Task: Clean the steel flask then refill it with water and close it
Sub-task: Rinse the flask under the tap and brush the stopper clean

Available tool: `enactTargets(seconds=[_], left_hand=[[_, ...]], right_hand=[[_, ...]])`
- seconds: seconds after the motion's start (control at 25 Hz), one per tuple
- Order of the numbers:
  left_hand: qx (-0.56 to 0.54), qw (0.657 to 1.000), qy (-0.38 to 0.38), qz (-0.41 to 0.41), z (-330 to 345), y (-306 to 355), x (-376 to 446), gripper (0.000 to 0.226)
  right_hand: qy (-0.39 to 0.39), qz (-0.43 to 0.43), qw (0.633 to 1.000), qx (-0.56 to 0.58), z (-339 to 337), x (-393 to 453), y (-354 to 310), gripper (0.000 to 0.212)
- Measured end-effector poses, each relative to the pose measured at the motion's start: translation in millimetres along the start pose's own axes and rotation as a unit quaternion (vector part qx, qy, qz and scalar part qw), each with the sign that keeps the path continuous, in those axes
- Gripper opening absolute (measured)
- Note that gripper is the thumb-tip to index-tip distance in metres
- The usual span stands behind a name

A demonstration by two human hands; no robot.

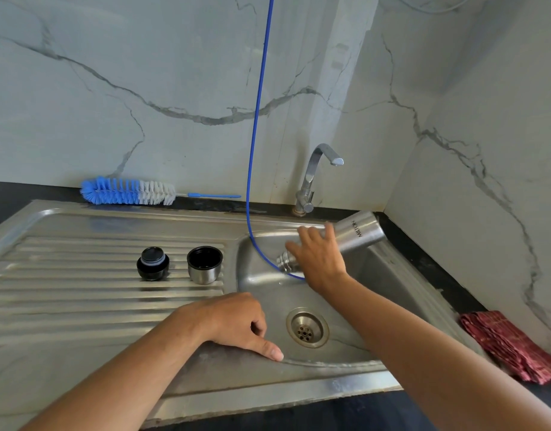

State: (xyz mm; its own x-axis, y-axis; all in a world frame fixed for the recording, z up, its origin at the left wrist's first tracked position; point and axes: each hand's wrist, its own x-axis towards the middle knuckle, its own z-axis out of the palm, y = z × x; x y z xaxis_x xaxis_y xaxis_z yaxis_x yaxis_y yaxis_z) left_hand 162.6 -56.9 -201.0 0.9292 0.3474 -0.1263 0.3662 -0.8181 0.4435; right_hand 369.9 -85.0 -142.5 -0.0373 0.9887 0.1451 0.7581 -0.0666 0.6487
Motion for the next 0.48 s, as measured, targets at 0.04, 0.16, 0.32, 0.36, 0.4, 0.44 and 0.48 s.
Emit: enactTargets(seconds=[0.04, 0.16, 0.32, 0.36, 0.4, 0.44, 0.48], left_hand=[[-0.002, 1.000, -0.002, 0.000, 0, 1, 0, 0.077], [0.001, 1.000, -0.004, -0.001, -1, 2, -1, 0.075], [-0.006, 1.000, -0.007, -0.002, 0, 0, -1, 0.077], [-0.003, 1.000, -0.009, 0.001, -1, 1, -1, 0.076], [0.001, 1.000, -0.010, 0.003, -2, 1, -1, 0.075], [0.001, 1.000, -0.010, 0.001, -3, 2, -2, 0.074], [-0.001, 1.000, -0.010, -0.002, -3, 3, -2, 0.073]], right_hand=[[0.002, 0.001, 1.000, 0.000, -3, 1, 2, 0.066], [0.012, -0.033, 0.999, -0.022, -1, -1, -2, 0.067], [0.015, -0.029, 0.999, 0.001, 1, -2, -6, 0.062], [0.018, -0.031, 0.999, 0.004, 2, -2, -7, 0.060], [0.022, -0.028, 0.999, 0.011, 4, -2, -7, 0.058], [0.025, -0.023, 0.999, 0.022, 6, -1, -7, 0.058], [0.024, -0.019, 0.999, 0.034, 8, -1, -7, 0.058]])
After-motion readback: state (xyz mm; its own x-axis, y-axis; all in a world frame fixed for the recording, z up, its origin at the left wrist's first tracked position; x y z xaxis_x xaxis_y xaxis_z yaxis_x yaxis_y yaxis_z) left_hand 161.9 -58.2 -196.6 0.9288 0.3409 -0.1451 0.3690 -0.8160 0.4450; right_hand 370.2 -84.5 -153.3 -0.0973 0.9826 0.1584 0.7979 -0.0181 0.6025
